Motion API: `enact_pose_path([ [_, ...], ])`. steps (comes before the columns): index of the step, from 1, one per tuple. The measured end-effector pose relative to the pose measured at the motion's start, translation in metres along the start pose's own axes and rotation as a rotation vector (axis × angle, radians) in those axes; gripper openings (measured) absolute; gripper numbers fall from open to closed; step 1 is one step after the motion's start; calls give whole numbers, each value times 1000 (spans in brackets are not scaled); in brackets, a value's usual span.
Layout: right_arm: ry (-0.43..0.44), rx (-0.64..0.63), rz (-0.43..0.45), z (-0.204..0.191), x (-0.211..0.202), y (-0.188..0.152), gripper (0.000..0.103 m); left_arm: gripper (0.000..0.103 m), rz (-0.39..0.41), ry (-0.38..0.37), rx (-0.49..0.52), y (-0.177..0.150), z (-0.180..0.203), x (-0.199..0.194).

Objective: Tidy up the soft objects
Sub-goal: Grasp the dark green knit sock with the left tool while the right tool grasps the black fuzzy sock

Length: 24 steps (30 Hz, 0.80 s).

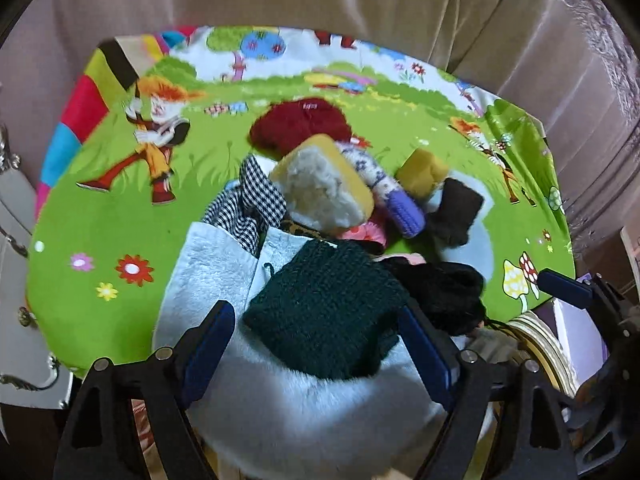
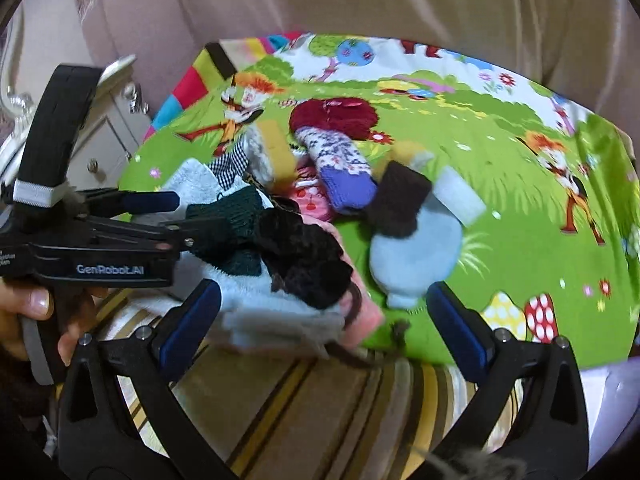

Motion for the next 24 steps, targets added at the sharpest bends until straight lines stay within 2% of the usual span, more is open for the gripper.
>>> enact_pose_path([
  [2,9,-22,-20,-3,12,2,102,82,-17,-3,1,-1,-1,6],
  [5,17,-17,-60,-2,29,4,96,69,-34,-4,14,-6,-1,13],
  [8,27,-13,-86,-1,40,4,89,50,-32,-18,-3,-7,-5,15],
  [10,29,-7,-103,0,47,4,78,38,0,-34,-28,-5,-9,10],
  [11,34,-6,-109,0,50,3,75,35,15,-37,-38,-4,-10,7],
  [13,43,-9,-121,-2,53,1,52,27,46,-54,-61,-3,-13,2],
  [15,44,-9,-128,-2,55,-2,38,24,69,-59,-79,-1,-16,-1],
  [18,50,-6,-100,-3,50,0,29,21,120,-65,-101,2,-19,-11],
  [24,53,26,-20,2,30,7,23,20,226,-71,-149,10,-23,-35],
])
Point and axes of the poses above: each gripper's, at about its wrist camera, not at the fingertips, and x roughly the way its jaws point, z to its right, y to its top, the point moved 9 cm from there along x, roughly the way its jaws point
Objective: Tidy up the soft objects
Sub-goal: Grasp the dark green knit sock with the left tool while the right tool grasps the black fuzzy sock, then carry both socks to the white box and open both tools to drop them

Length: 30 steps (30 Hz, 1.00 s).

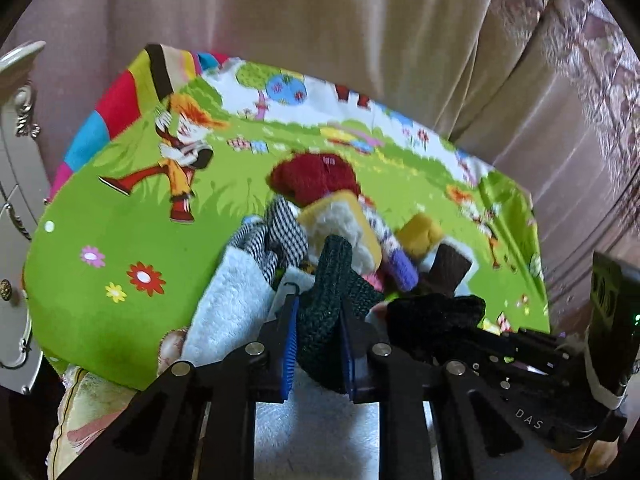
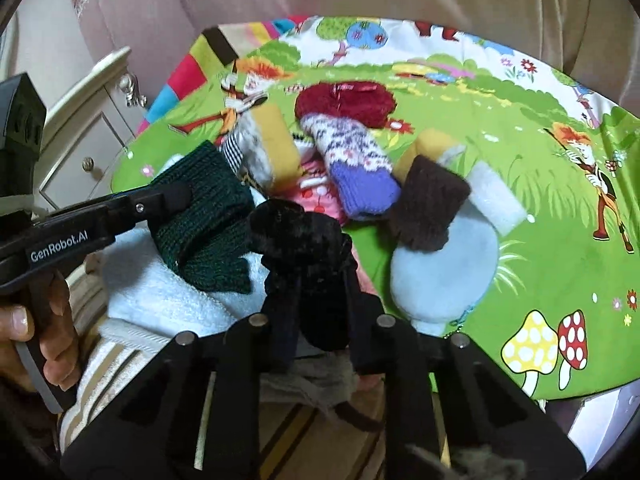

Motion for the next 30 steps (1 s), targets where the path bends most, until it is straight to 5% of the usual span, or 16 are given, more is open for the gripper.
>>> enact_pose_path([
  [16,-19,127,164,36,-72,-1,21,20,193,-45,-11,28,37,-53],
  [30,-95,285,228,111,-143,-53,21,19,155,-203,156,11,163,-60],
])
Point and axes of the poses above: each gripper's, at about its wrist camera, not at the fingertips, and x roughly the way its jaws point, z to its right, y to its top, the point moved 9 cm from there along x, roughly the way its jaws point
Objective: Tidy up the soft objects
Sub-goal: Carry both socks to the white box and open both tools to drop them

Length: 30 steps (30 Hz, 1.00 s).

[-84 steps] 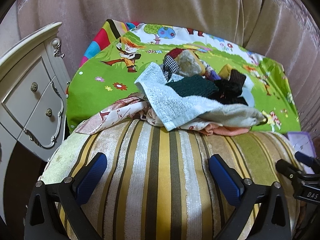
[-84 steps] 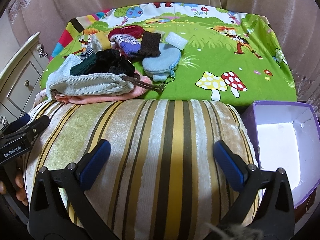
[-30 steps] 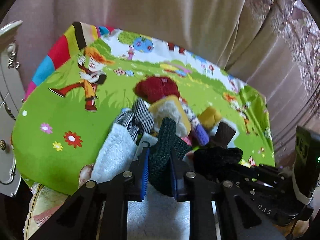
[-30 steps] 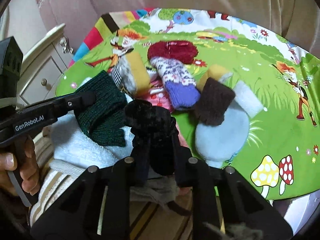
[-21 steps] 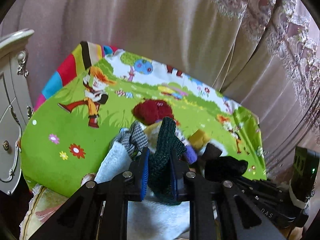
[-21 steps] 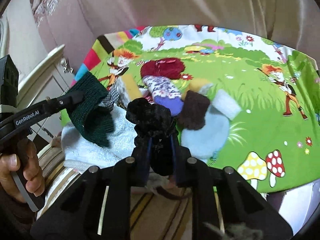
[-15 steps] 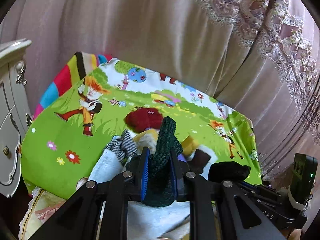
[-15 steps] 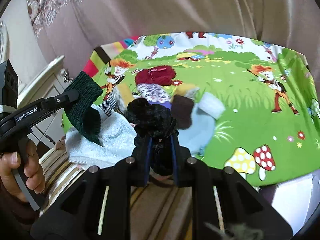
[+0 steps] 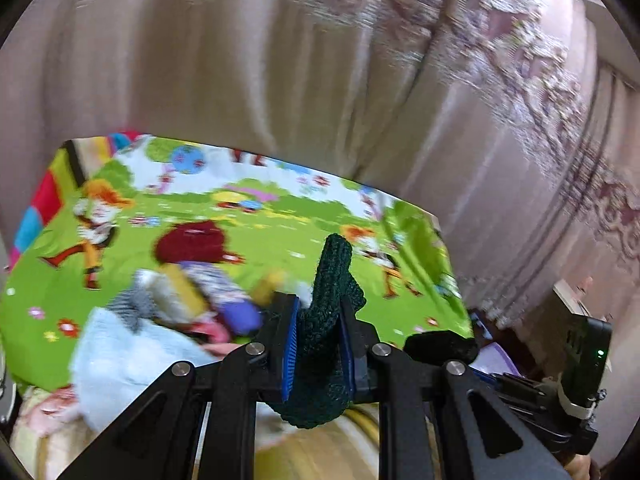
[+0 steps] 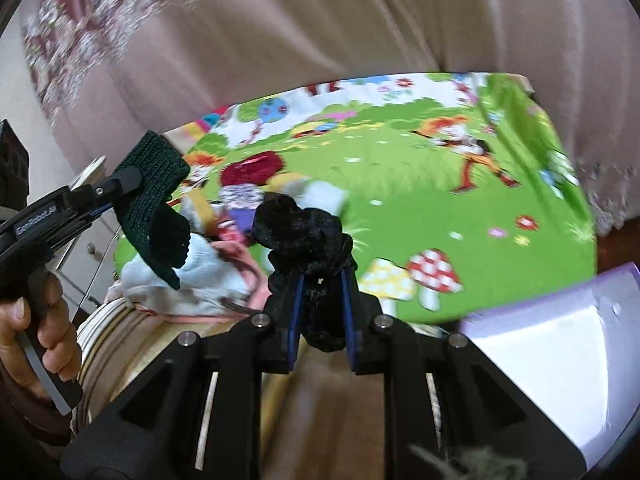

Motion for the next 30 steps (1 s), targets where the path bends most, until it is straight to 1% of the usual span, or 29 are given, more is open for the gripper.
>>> enact_pose_path([
  [5,-91,71,21,55,-27,-11,21,19,-74,-122,56,-18,73,24],
  [9,-148,128,32,93,-44,-21,21,19,-128,-193,95,-35,121,40],
  [14,-231,184,50,137,-65,-33,21,19,-205,-254,155,-60,174,60],
  [19,-303,242,68,173,-82,-43,24,20,-257,-296,188,-73,207,74],
  [21,-317,265,76,185,-87,-46,24,21,-274,-310,196,-78,220,81],
  [23,-319,280,82,191,-91,-47,24,25,-292,-314,205,-81,227,88],
  [24,-322,287,83,193,-92,-48,24,32,-302,-308,208,-82,229,92],
  [25,-322,292,84,196,-93,-48,25,43,-310,-300,208,-83,230,95],
  [27,-327,297,87,199,-94,-48,29,54,-306,-292,203,-83,230,95],
  [28,-331,298,87,200,-95,-48,32,57,-301,-288,202,-83,231,95],
  [30,-337,297,85,202,-95,-48,34,58,-299,-279,203,-83,228,95],
])
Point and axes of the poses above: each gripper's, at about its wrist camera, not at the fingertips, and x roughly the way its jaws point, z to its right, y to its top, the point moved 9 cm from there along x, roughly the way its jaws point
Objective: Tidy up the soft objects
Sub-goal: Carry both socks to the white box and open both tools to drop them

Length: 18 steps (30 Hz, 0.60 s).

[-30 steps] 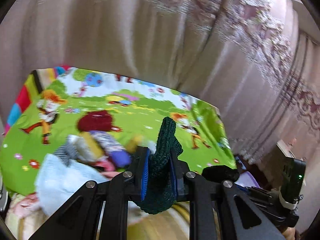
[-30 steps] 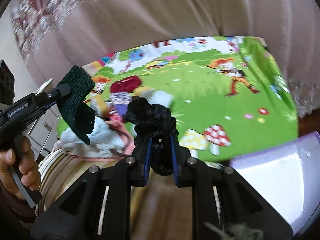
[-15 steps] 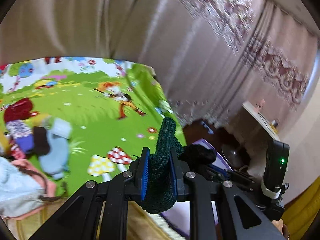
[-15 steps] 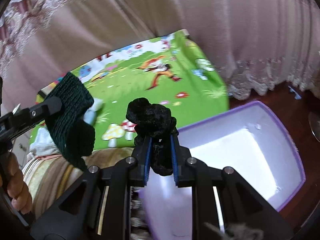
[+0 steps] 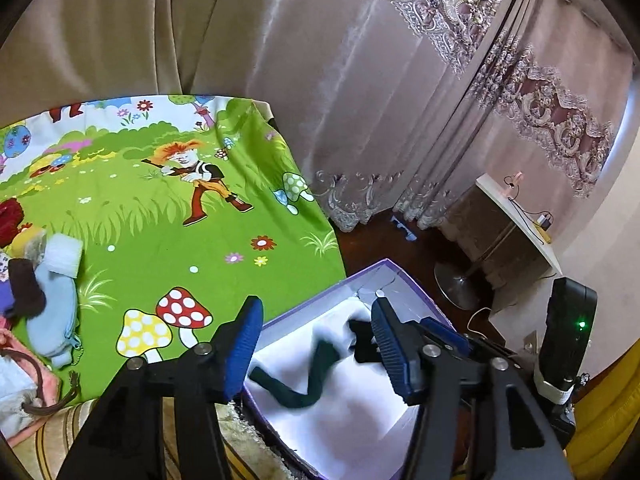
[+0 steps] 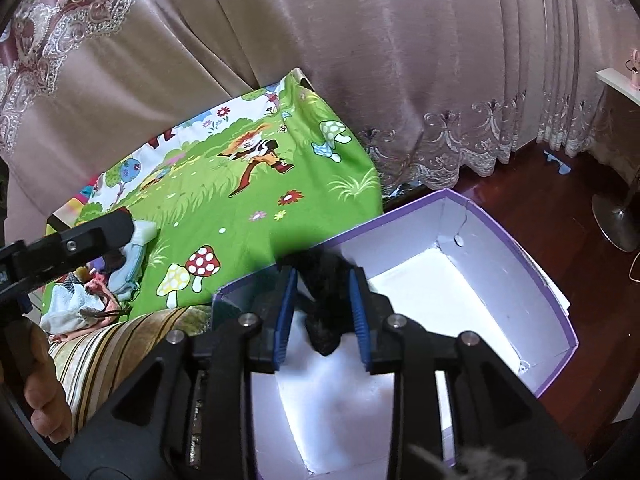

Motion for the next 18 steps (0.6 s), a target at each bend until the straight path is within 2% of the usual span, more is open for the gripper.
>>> enact_pose_path([
  [6,-7,-28,3,-8,0,0,40,62,12,44,-8,2,-10,-7],
  [13,52,-58,-4,-28,-4,1,52,62,38,71,-43,1,-34,-22],
  [18,70,-86,-20,-46,-3,0,53,62,46,96,-103,-3,-64,-33],
])
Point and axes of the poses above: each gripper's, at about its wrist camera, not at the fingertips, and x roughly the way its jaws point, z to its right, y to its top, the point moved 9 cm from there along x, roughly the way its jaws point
